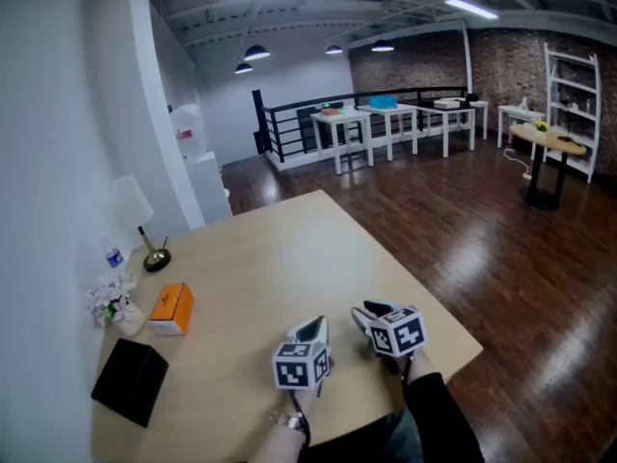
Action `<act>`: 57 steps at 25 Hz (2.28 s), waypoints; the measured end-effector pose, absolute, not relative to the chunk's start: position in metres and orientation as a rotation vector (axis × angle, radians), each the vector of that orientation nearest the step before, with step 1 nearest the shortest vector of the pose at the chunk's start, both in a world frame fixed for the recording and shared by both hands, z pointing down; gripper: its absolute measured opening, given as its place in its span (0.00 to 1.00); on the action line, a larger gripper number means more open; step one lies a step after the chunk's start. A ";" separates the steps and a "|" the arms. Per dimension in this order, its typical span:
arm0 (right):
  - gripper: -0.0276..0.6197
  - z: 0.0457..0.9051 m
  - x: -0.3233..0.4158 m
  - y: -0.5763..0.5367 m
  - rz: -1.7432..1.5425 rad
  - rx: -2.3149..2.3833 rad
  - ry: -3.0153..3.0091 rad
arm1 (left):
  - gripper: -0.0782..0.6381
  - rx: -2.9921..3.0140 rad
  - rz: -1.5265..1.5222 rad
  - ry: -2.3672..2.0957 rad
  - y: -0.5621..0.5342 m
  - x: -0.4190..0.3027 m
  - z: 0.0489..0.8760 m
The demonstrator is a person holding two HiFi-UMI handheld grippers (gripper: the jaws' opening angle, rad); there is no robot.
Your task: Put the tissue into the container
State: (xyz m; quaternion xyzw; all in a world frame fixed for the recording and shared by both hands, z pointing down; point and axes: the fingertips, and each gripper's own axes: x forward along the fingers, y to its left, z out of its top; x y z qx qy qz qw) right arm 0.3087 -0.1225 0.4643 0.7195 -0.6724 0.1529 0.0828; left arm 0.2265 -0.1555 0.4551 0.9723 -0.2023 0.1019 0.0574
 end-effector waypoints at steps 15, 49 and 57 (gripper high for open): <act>0.06 0.435 0.296 -0.112 0.360 2.264 -1.997 | 0.11 2.983 0.274 -0.470 -0.133 0.232 0.431; 0.04 0.392 0.069 -0.258 0.207 1.686 -2.402 | 0.19 2.812 0.892 -1.234 -0.428 -0.046 0.361; 0.04 0.386 0.064 -0.257 0.197 1.686 -2.432 | 0.82 2.568 1.085 -1.090 -0.473 -0.048 0.400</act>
